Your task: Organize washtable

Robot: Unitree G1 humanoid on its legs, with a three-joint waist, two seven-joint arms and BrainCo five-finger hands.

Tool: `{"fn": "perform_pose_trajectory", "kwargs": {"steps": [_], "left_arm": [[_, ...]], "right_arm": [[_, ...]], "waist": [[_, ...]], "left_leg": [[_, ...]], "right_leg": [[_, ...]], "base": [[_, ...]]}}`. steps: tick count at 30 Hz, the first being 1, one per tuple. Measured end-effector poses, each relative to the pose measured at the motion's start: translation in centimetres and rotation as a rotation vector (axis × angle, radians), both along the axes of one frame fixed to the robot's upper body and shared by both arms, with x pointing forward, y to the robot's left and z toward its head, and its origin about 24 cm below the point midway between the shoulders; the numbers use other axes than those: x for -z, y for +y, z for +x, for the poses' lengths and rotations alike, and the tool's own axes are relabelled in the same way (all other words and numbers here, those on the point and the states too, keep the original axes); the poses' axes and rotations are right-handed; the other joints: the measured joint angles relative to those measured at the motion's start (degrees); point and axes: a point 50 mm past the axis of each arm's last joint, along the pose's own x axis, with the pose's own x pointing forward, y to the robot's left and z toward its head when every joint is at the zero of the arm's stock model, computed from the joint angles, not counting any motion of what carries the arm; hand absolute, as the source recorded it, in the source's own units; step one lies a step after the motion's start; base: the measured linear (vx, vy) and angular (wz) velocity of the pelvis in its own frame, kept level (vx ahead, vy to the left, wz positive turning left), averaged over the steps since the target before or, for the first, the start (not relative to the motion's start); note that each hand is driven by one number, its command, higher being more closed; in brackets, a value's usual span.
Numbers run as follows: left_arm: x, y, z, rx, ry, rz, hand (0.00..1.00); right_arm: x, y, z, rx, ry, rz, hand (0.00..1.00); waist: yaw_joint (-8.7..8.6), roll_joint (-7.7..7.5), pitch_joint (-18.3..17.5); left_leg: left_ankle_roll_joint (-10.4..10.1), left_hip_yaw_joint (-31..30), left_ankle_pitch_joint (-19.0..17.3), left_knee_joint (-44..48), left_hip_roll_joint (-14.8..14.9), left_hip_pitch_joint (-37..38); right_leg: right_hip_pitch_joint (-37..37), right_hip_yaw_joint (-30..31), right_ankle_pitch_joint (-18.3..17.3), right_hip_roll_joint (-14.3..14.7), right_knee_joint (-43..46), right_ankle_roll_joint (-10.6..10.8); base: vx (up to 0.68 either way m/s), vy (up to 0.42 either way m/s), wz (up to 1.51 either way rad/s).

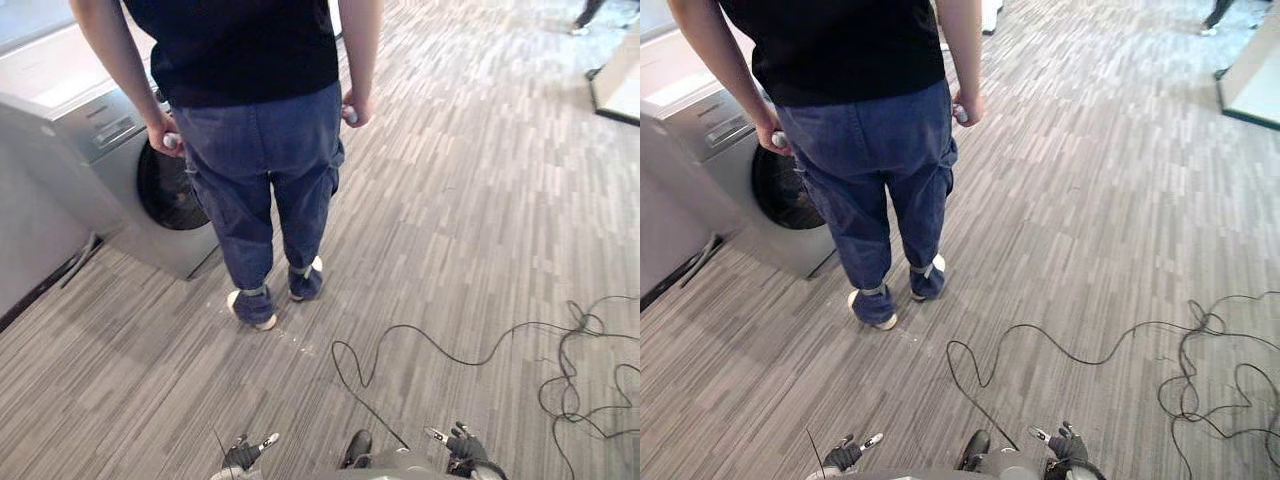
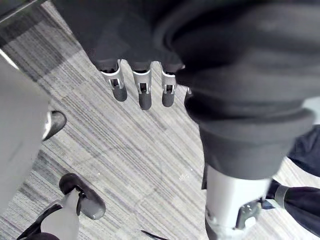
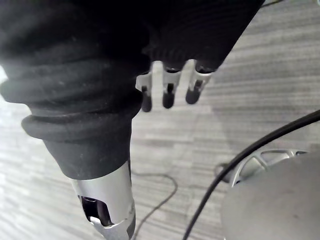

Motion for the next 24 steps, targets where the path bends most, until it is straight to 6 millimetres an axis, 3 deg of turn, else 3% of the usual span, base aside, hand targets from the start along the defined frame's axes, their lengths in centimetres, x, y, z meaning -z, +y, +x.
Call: {"fn": "perform_pose_trajectory", "kwargs": {"steps": [3,6,7,8,9,10,11,13,15,16,17,19,20,21,22,24], "left_arm": [[-0.1,0.3,0.1,-0.004,-0.002,0.010,0.00],[0.0,0.5,-0.2,-0.015,0.004,0.021,0.00],[0.0,0.4,-0.5,-0.044,0.009,0.020,0.00],[0.1,0.5,-1.0,-0.074,0.018,0.017,0.00],[0.2,0.6,-1.3,-0.085,0.025,0.018,0.00],[0.2,0.8,-1.8,-0.120,0.033,0.017,0.00],[0.2,0.9,-1.9,-0.122,0.031,0.022,0.00],[-0.1,1.1,-1.4,-0.160,-0.010,0.019,0.00],[-0.3,1.3,-0.9,-0.168,-0.041,0.026,0.00],[-0.4,1.3,-0.7,-0.167,-0.054,0.029,0.00],[-0.4,1.3,-0.5,-0.162,-0.061,0.030,0.00],[-0.5,0.7,0.0,-0.129,-0.075,0.026,0.00],[-0.5,0.3,0.2,-0.104,-0.075,0.028,0.00],[-0.4,0.0,0.2,-0.084,-0.070,0.023,0.00],[-0.5,0.2,0.2,-0.056,-0.066,0.036,0.00],[-0.6,0.7,0.4,-0.038,-0.072,0.053,0.00]], "right_arm": [[0.2,0.4,-0.5,-0.010,0.014,0.009,0.00],[0.1,0.5,-0.4,-0.037,0.014,0.004,0.00],[0.0,0.0,-0.4,-0.058,0.011,-0.013,0.00],[-0.2,-0.3,-0.1,-0.074,0.001,-0.026,0.00],[-0.2,-0.3,0.0,-0.086,-0.001,-0.029,0.00],[-0.1,-0.2,-0.3,-0.104,0.006,-0.033,0.00],[-0.1,-0.1,-0.5,-0.113,0.011,-0.032,0.00],[0.1,-0.3,-0.8,-0.117,0.033,-0.033,0.00],[0.3,-0.1,-1.1,-0.113,0.047,-0.027,0.00],[0.4,-0.1,-1.3,-0.108,0.057,-0.024,0.00],[0.4,-0.1,-1.5,-0.105,0.060,-0.024,0.00],[0.4,-0.7,-2.0,-0.064,0.070,-0.030,0.00],[0.4,-1.1,-2.3,-0.059,0.073,-0.041,0.00],[0.4,-1.5,-2.6,-0.056,0.083,-0.048,0.00],[0.4,-1.2,-2.8,-0.048,0.085,-0.037,0.00],[0.6,-0.9,-2.9,-0.047,0.091,-0.025,0.00]], "waist": [[-0.07,-0.62,-0.4],[-0.05,-0.36,-0.2],[0.09,0.36,-0.4],[0.56,1.80,0.0],[1.11,1.91,0.0],[1.52,1.35,-0.2],[1.77,1.43,0.0],[3.13,1.48,0.4],[3.68,0.72,1.2],[3.98,0.12,1.5],[4.06,-0.05,1.5],[3.91,1.07,1.7],[3.67,2.14,1.7],[3.51,2.42,1.5],[3.13,1.83,1.4],[3.64,0.44,1.4]], "left_leg": [[0.0,1.0,0.0,6.3,1.6,-0.2],[0.0,-3.5,0.0,22.0,6.9,-2.4],[0.9,-7.0,0.5,29.3,9.9,-4.5],[4.3,-11.5,3.2,36.2,12.1,-7.1],[5.8,-14.0,5.8,39.2,12.7,-8.3],[8.0,-20.6,11.6,44.5,12.6,-11.1],[7.9,-24.1,12.0,47.1,12.5,-12.6],[8.1,-35.2,6.0,52.5,10.5,-18.6],[6.0,-41.5,3.4,49.5,9.3,-21.0],[4.3,-44.5,2.2,44.1,8.4,-22.1],[3.9,-45.8,2.0,40.6,7.7,-22.4],[2.5,-49.7,3.2,22.8,5.0,-23.2],[0.9,-50.2,6.6,15.4,4.3,-23.2],[0.6,-50.6,5.9,12.8,2.9,-21.9],[1.3,-50.3,5.5,7.9,0.6,-20.1],[3.0,-48.7,6.2,4.6,-1.8,-19.2]], "right_leg": [[-0.2,3.4,0.1,-0.1,0.1,0.1],[0.4,8.5,-0.3,1.1,0.0,-0.5],[0.7,11.1,-0.4,2.7,0.0,-1.2],[1.0,14.3,-0.3,4.2,-0.2,-1.9],[1.6,15.9,-0.1,4.9,-0.5,-2.1],[3.2,19.5,0.5,5.5,-1.4,-2.8],[3.9,21.0,0.6,5.8,-1.8,-2.9],[5.9,26.3,0.9,5.9,-1.8,-2.4],[8.2,28.8,0.9,4.7,-1.9,-2.3],[9.3,29.5,0.8,3.6,-2.0,-1.6],[9.5,29.8,0.5,2.8,-2.1,-0.8],[9.5,30.7,-0.3,0.0,-2.1,2.8],[9.2,30.7,-1.1,-0.6,-1.6,4.6],[9.2,30.8,-1.7,-1.6,-1.6,5.9],[9.0,30.5,-1.8,-3.8,-1.8,7.4],[8.3,30.7,-1.8,-6.0,-1.4,8.3]], "base": [[-0.03,0.035,-0.61],[-0.05,0.067,-0.91],[0.09,0.060,-1.32],[0.13,0.062,-1.43],[0.21,0.062,-1.51],[0.20,0.069,-1.16],[0.25,0.118,-1.36],[0.23,0.151,-1.22],[0.19,0.155,-0.85],[0.16,0.164,-0.64],[0.14,0.185,-0.42],[0.09,0.298,-0.13],[0.06,0.357,0.09],[0.07,0.295,0.32],[0.08,0.302,0.31],[0.06,0.228,0.06]]}}
